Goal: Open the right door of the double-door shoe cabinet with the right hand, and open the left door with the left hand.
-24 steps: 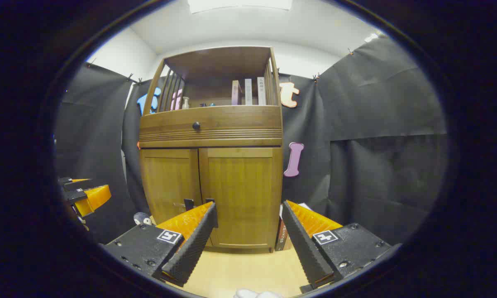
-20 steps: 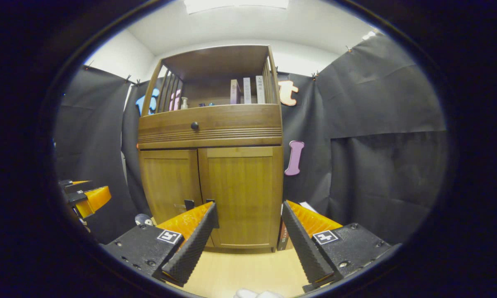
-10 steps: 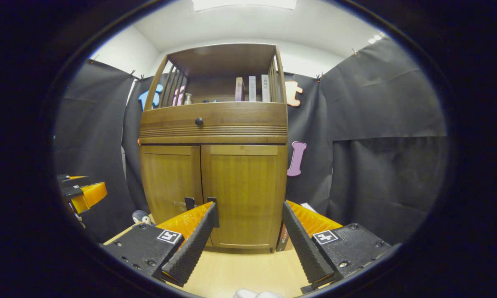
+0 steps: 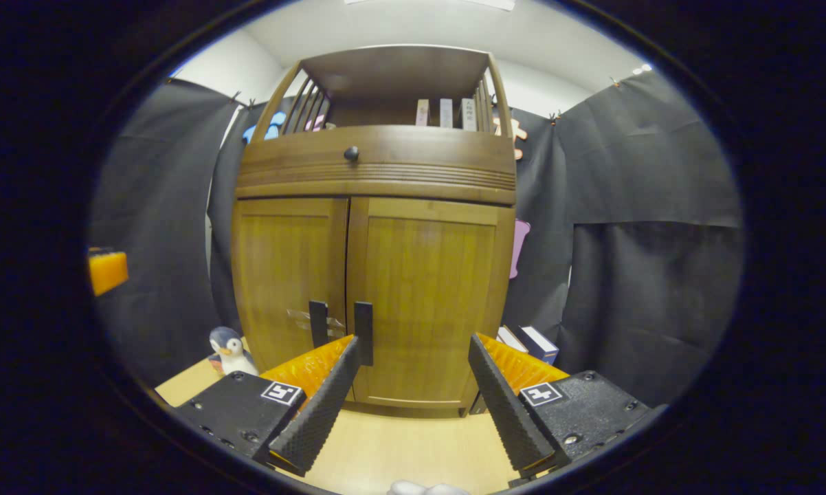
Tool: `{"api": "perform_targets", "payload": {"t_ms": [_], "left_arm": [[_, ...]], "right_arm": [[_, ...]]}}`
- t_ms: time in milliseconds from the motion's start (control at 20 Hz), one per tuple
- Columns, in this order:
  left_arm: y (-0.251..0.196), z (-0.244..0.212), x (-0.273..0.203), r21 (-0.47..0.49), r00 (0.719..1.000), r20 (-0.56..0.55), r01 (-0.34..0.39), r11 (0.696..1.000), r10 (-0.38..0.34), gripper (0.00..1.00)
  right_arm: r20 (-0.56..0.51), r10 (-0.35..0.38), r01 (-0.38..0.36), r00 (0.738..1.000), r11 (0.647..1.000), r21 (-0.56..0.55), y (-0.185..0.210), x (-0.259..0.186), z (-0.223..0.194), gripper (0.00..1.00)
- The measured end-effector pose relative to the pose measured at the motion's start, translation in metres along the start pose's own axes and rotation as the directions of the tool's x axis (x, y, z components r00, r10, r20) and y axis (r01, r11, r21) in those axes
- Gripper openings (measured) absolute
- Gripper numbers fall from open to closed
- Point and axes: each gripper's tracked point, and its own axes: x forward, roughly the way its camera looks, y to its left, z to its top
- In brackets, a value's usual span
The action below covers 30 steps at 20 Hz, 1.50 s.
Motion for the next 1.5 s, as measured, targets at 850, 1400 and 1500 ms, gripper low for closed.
{"api": "perform_targets", "payload": {"t_ms": [850,1400,1500], "left_arm": [[0.039,0.004,-0.033,0.012,0.993,-0.009,-0.118,0.993,0.118,0.95],[0.045,0.002,-0.031,-0.004,0.991,-0.012,-0.135,0.991,0.135,0.95],[0.046,0.004,-0.033,-0.013,0.991,-0.005,-0.133,0.991,0.133,0.95]], "right_arm": [[-0.134,0.058,-0.054,0.989,0.998,0.035,0.08,0.18,-0.061,0.93],[-0.177,0.039,-0.025,0.983,0.997,0.079,0.083,0.198,-0.061,0.37],[-0.186,0.047,-0.033,0.982,0.996,0.077,0.083,0.197,-0.063,0.35]]}}
